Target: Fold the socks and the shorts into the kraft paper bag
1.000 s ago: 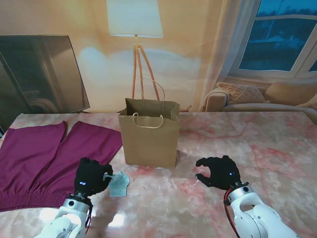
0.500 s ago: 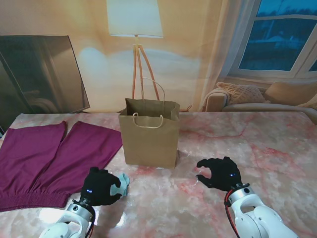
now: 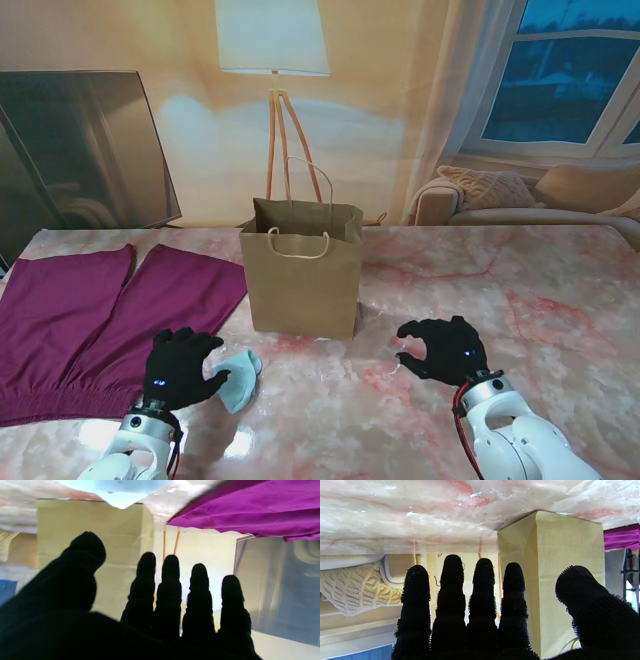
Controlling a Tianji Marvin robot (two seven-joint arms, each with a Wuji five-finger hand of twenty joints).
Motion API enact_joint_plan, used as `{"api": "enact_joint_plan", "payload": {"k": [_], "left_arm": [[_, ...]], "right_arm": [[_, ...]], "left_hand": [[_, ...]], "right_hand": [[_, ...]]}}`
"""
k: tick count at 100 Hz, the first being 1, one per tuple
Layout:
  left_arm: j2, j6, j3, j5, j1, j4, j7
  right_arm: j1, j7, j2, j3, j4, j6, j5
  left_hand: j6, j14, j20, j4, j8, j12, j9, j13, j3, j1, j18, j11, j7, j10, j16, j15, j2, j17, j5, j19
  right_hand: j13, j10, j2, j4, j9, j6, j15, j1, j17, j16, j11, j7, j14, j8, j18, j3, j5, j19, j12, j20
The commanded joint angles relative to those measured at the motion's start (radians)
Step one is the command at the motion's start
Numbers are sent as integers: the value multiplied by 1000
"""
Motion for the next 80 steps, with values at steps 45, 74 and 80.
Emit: {"api": "enact_joint_plan", "payload": {"k": [45, 74, 80], "left_arm": [[16, 51, 47, -20, -74, 65, -195], [14, 39, 103, -61, -138, 150, -188], [13, 40, 117, -62, -151, 167, -175]], "right_arm": [[1, 9, -2, -4, 3, -6, 1], [4, 20, -2, -12, 1, -8, 6], [5, 19, -2, -13, 1, -6, 7]], "left_hand": [[22, 11, -55, 11, -17, -31, -314, -306, -102, -4, -100, -90, -81, 56, -69, -96, -15, -145, -95, -230], [12, 13, -11, 12, 136, -31, -299, -303, -40, 6, -106, -83, 76, 62, -60, -88, -43, -143, -35, -243], [-28, 14, -6, 5, 280, -18, -266, -292, 27, 9, -105, -66, 222, 66, -55, -75, -66, -141, -45, -217]], "right_hand": [[17, 17, 11, 61, 18, 2, 21, -13, 5, 17, 23, 4, 22, 9, 25, -7, 22, 32, 8, 28], [35, 16, 10, 61, 40, -2, 35, -10, 9, 24, 34, 9, 26, 11, 28, -5, 32, 39, 14, 29], [38, 16, 11, 61, 42, 0, 36, -10, 11, 25, 36, 9, 26, 11, 27, -3, 33, 40, 15, 29]]}}
